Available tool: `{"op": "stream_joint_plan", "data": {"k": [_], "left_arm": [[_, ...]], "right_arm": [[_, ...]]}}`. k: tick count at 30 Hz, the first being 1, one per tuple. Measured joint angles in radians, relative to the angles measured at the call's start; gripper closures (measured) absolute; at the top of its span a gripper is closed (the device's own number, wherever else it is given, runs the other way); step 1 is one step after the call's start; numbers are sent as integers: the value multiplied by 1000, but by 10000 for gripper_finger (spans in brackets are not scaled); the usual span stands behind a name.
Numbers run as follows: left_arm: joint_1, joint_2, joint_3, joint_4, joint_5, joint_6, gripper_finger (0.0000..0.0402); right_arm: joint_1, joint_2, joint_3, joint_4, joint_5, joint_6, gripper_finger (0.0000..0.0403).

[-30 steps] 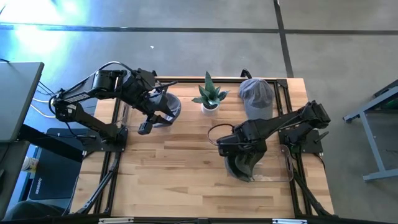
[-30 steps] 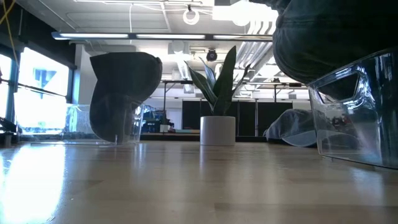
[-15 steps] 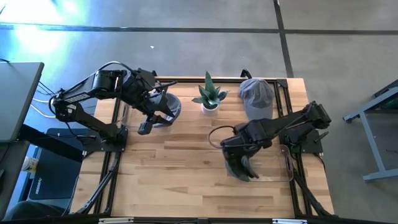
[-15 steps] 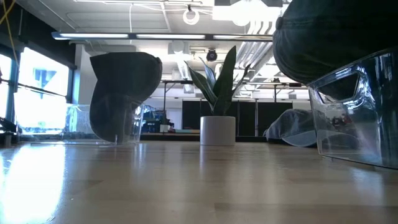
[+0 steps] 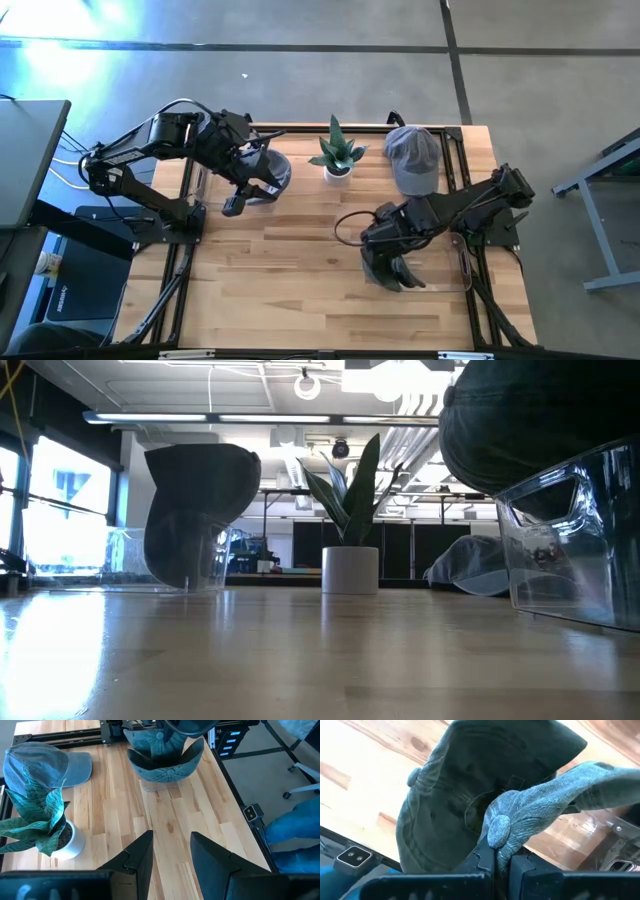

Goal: Pick & Place hat
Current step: Put the black cap into the right transparent bin

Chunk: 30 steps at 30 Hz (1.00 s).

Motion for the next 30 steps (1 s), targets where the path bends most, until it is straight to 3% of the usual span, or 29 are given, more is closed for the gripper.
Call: {"op": "stream_joint_plan", "data": {"k": [10,16,22,30], "left_arm": [[0,25,2,-11,-13,0,276],[0,29,-1,-17,-17,-3,276],[0,31,0,-16,-17,-3,276],[0,31,0,-17,-17,-3,276]], "right_arm": [[7,-5,3,2,21,0,394],[39,-6,33,20,109,-8,396],[78,-6,22,116,172,-112,399],[123,-6,4,237,171,-288,387]]}}
